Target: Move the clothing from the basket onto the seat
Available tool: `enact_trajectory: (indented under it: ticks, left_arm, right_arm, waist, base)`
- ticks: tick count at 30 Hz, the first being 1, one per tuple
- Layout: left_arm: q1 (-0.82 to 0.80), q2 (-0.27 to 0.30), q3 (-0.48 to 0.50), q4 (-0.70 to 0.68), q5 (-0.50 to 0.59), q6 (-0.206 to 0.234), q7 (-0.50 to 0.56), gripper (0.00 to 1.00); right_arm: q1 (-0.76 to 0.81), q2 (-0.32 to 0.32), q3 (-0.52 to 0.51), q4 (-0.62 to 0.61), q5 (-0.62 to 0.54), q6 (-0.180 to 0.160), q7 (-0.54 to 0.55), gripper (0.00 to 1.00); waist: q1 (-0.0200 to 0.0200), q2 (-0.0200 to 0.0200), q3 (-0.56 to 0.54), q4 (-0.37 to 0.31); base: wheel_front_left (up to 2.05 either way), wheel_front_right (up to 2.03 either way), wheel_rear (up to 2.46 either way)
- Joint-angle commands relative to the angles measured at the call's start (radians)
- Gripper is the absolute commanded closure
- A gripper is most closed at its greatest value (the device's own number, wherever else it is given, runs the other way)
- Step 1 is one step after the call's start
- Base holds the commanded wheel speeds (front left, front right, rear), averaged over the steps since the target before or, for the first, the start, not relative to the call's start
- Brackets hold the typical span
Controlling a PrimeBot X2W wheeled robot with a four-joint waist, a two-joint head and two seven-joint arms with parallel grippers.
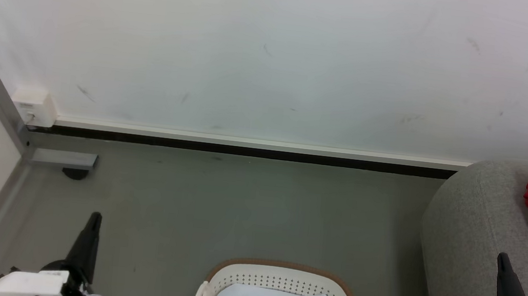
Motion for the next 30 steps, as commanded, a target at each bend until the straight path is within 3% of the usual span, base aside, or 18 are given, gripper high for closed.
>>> enact_trajectory:
  ticks: [1,30]
  left_arm:
    - [-0.01,0.002,0.003,0.001,-0.012,0.001,0.004,1.0]
    - [-0.01,0.002,0.003,0.001,-0.012,0.001,0.004,1.0]
  right_arm:
    - [-0.007,-0.008,0.002,-0.003,0.001,-0.002,-0.004,1.0]
    - [-0.006,-0.014,0.007,-0.004,0.008,-0.002,-0.007,1.0]
  waist:
    - [0.0,-0.0001,0.0,0.0]
    - [0.0,-0.0001,0.0,0.0]
  base:
    - [0.0,0.0,0.0]
    - [0.0,0.0,0.0]
